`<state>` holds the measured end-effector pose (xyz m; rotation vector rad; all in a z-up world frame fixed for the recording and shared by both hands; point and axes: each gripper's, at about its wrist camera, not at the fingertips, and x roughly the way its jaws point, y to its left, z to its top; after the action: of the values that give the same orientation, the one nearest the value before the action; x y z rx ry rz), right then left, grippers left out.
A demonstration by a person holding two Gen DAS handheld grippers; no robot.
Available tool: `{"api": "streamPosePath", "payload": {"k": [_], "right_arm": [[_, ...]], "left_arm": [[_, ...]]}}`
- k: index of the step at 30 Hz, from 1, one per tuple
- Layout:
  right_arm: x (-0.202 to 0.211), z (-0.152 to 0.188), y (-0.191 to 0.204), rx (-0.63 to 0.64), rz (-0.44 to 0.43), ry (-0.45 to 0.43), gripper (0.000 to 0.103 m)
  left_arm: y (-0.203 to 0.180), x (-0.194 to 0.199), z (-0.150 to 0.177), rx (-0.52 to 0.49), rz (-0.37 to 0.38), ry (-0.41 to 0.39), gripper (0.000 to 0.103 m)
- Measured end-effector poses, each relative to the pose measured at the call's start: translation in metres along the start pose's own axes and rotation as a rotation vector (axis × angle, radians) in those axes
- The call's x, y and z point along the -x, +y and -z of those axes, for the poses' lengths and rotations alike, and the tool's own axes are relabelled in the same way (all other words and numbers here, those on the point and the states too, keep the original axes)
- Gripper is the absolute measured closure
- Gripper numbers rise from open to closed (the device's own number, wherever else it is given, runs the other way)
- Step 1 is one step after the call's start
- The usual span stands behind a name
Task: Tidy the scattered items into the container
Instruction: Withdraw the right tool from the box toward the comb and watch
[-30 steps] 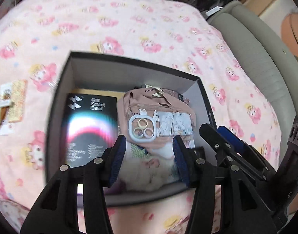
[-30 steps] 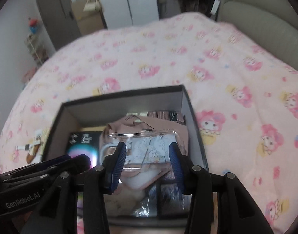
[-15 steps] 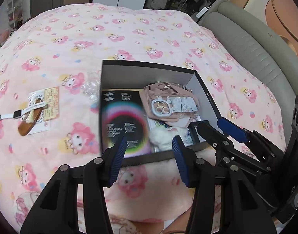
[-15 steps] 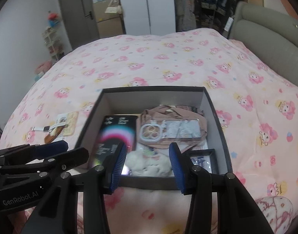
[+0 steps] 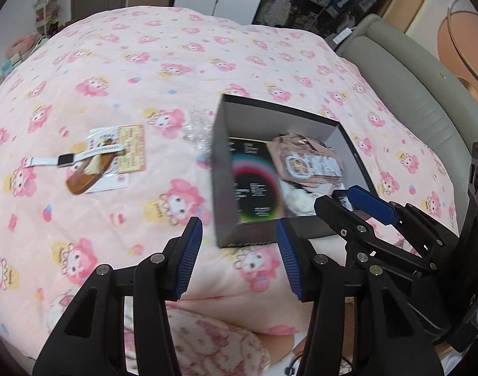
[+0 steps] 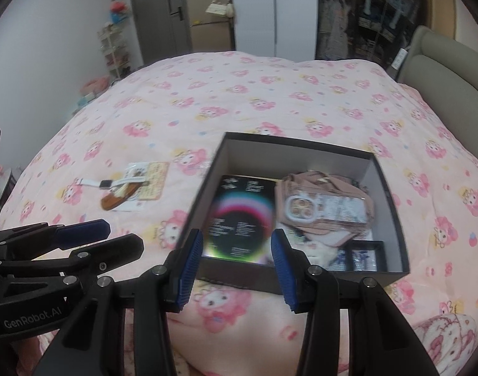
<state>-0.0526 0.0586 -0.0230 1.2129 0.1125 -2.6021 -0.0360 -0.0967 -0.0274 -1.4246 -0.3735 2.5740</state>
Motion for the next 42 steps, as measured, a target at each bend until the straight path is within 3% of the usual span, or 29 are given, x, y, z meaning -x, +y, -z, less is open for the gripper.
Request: {"api": "streamPosePath", "payload": {"k": [20,31,35,37,42], "right_arm": [[-0.049,0.002,0.103,0.120,-0.079,0.115,0.062],[-0.090,0.008,0.146,0.165,-0.115,0.206,0.062],[-0.114,0.002,0.154,0.146,-0.186,0.273,0.062],[-0.126,-0.007,0.157,0.115,-0.220,0.288,0.061],[-0.165,-0.035,0.166,0.096,-0.202,0.282,0.061]], "left_arm": [[0.112,0.012,0.036,0.199,-0.073,-0.013,0.053],[0.163,-0.007,0.050,0.284,-0.090,0.022,0.054],[0.192,-0.017,0.044,0.358,-0.032,0.035,0.052],[0.206,-0.019,0.036,0.377,-0.042,0.026,0.052],[0.254,-0.037,0.013,0.451,-0.031,0.015,0.052]]}}
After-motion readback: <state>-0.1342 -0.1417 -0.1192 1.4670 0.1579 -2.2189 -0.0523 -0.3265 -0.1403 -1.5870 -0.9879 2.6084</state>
